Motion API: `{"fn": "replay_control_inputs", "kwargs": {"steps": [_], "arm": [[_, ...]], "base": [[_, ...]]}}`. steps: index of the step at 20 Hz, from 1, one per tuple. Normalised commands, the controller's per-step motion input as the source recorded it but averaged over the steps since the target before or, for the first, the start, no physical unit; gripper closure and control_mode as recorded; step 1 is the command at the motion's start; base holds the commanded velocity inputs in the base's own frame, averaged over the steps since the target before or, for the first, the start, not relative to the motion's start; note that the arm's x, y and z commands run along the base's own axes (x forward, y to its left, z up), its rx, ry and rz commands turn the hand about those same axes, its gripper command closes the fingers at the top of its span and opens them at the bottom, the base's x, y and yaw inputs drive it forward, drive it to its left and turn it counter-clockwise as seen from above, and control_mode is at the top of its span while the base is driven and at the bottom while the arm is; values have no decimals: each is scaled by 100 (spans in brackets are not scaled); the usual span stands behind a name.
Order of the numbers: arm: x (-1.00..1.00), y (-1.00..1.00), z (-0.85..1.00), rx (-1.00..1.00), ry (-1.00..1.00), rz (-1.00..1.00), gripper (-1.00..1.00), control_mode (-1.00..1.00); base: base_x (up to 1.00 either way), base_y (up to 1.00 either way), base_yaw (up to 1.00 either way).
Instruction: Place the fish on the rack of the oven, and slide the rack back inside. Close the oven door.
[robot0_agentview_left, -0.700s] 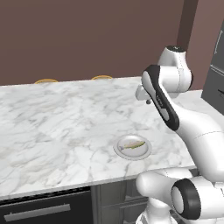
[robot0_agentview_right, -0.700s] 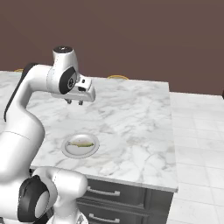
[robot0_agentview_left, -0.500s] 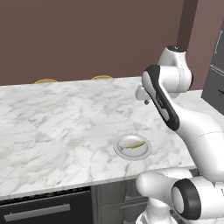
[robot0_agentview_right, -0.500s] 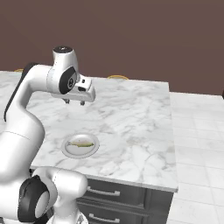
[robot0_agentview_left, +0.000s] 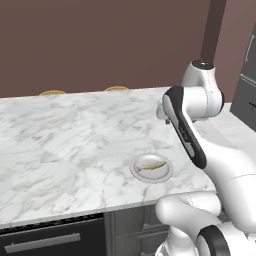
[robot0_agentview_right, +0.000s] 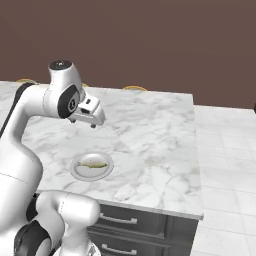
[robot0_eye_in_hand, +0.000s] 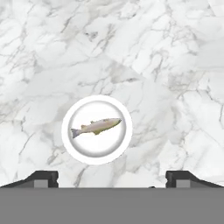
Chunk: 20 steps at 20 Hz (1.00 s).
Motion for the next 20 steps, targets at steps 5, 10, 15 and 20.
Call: {"fn": "replay_control_inputs", "kwargs": {"steps": [5, 10, 15, 20], "arm": [[-7, 9, -18, 3, -10, -35, -100, -100], [3, 5, -2, 12, -19, -20, -100, -100], [13, 18, -27, 9, -13, -13, -100, -100], [2, -2, -64, 10, -1, -1, -100, -100]], "base": [[0, 0, 0], [0, 0, 0], [0, 0, 0], [0, 0, 0]]}}
